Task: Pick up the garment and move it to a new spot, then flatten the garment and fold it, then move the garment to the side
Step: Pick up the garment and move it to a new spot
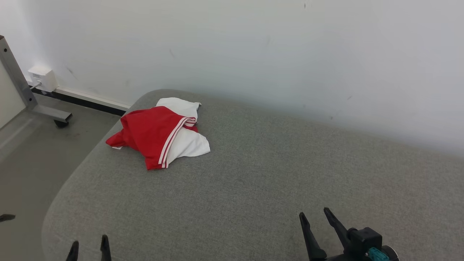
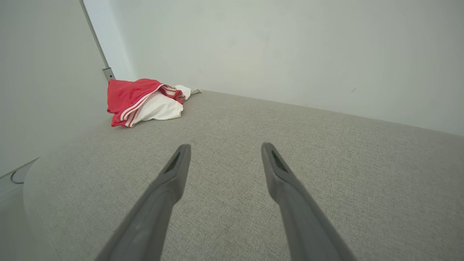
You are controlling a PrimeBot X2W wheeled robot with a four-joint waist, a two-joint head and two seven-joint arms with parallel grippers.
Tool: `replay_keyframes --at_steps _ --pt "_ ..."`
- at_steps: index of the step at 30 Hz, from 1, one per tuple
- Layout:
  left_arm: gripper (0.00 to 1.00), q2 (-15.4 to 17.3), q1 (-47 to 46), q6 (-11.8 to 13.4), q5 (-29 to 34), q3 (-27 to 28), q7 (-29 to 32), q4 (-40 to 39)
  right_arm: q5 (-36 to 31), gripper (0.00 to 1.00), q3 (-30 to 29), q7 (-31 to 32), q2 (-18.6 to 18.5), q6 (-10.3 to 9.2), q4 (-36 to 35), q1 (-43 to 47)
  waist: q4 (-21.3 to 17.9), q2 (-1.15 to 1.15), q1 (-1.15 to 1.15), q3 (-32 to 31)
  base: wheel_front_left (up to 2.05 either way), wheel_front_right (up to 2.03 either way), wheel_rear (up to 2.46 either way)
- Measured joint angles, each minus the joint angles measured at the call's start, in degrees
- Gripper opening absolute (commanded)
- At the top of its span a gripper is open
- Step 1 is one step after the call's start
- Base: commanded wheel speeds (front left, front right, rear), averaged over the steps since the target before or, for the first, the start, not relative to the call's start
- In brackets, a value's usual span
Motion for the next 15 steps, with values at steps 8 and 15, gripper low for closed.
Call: replay_keyframes --at_steps 8,15 --pt "1.00 2.41 -15.11 0.48 -4.70 3.35 5.90 9.12 -3.90 1.00 1.93 3.93 0.03 0.00 -4.81 -2.53 -2.32 0.00 0.00 3.24 0.00 0.00 0.00" --pt "1.00 5.65 -31.05 0.38 -11.54 8.18 9.56 18.79 -5.31 1.00 5.84 7.86 -1.40 0.00 -11.77 -6.59 -5.50 0.00 0.01 9.98 0.00 0.00 0.00"
